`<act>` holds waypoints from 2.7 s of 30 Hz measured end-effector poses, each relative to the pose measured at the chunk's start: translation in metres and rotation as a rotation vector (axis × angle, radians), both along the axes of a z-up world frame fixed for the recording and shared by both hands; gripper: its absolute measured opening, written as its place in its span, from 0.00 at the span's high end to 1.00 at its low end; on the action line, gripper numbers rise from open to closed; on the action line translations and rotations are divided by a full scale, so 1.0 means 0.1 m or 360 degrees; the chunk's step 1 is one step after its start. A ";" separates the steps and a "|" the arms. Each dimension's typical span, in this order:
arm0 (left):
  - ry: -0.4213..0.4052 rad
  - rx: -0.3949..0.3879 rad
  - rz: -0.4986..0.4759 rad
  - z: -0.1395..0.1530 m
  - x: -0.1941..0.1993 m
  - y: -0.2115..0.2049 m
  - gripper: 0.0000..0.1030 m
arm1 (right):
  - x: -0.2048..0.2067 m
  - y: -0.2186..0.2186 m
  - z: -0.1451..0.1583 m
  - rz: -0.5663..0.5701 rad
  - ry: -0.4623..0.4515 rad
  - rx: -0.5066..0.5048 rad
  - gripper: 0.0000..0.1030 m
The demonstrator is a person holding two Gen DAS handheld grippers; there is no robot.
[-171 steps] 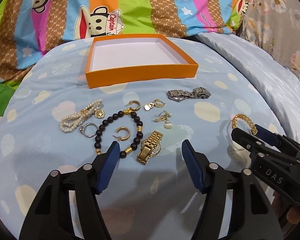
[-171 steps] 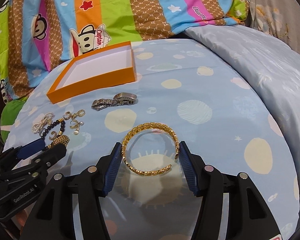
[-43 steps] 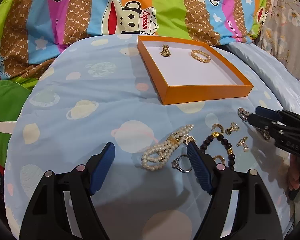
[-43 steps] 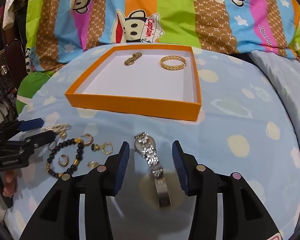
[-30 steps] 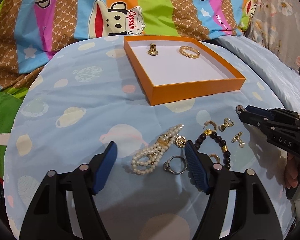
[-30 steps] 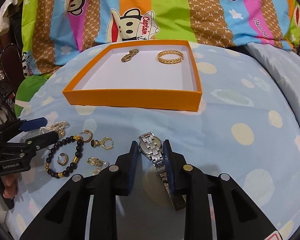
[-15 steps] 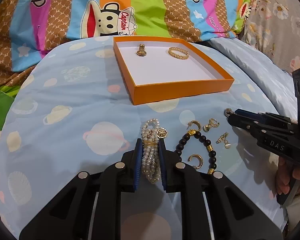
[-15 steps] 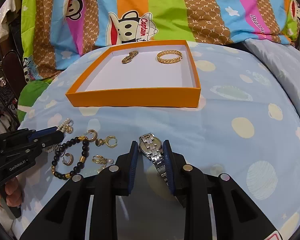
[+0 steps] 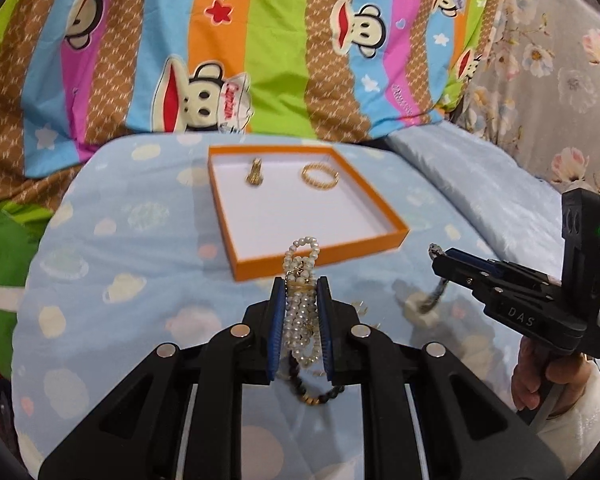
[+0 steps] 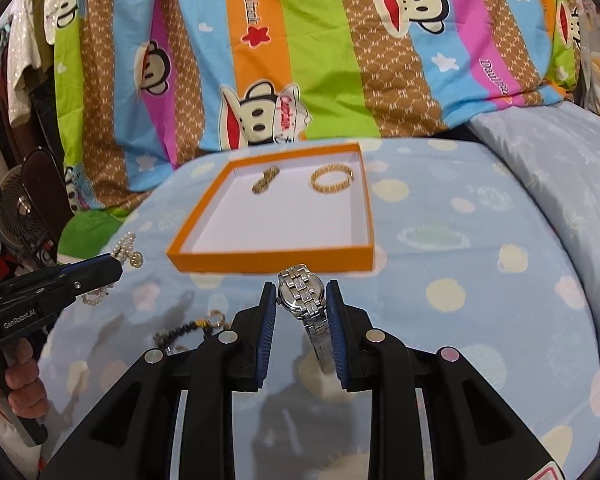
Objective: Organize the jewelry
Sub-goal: 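Lower the silver watch and pearl bracelet into the orange box and release both, then grasp a gold earring with the right tool while the left tool grasps the black bead bracelet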
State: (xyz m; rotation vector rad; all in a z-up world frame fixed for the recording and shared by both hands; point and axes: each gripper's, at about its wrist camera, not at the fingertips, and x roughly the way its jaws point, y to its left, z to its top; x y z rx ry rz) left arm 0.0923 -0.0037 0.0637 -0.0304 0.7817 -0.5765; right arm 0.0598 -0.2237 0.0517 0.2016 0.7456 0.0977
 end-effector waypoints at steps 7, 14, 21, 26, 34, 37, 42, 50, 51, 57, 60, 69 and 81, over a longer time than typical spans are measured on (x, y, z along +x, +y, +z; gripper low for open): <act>-0.0067 0.0040 0.0013 0.14 0.51 -0.25 0.85 | 0.43 -0.08 0.29 0.0017 -0.0082 -0.0059 0.77; 0.0055 0.0088 0.0124 -0.21 1.16 -0.40 0.85 | 1.12 -0.14 0.01 0.0016 0.0061 0.0046 0.77; 0.0106 0.0155 0.0158 -0.48 1.44 -0.49 0.85 | 1.45 -0.07 -0.33 0.0017 0.0156 0.0028 0.77; 0.0155 0.0159 0.0174 -0.63 1.59 -0.50 0.85 | 1.61 -0.05 -0.45 -0.0008 0.0172 -0.0041 0.76; 0.0083 0.0047 0.0236 -0.46 1.62 -0.40 0.45 | 1.53 -0.21 -0.24 -0.0089 0.0018 -0.0022 0.75; 0.0045 -0.0004 0.0257 -0.29 1.58 -0.31 0.45 | 1.37 -0.30 -0.06 -0.0115 -0.0046 -0.0010 0.75; 0.0032 -0.0068 0.0282 -0.13 1.32 -0.06 0.45 | 0.93 -0.37 0.09 -0.0126 -0.0073 0.0007 0.71; 0.0084 -0.0006 0.0274 -0.30 0.67 0.17 0.45 | 0.30 -0.14 -0.12 -0.0103 0.0008 -0.0035 0.68; 0.0100 0.0002 0.0270 -0.34 0.59 0.19 0.45 | 0.24 -0.09 -0.15 -0.0090 0.0025 -0.0036 0.68; 0.0212 0.0006 0.0236 -0.59 0.24 0.23 0.45 | -0.10 0.25 -0.38 -0.0007 0.0112 -0.0080 0.68; 0.0230 0.0028 0.0211 -0.65 0.09 0.18 0.45 | -0.21 0.32 -0.44 -0.0003 0.0137 -0.0062 0.68; 0.0239 0.0065 0.0144 -0.70 -0.25 0.04 0.45 | -0.43 0.40 -0.54 -0.0013 0.0170 -0.0042 0.68; 0.0188 0.0163 0.0176 -0.75 -0.34 -0.08 0.45 | -0.43 0.38 -0.58 -0.0027 0.0192 -0.0011 0.68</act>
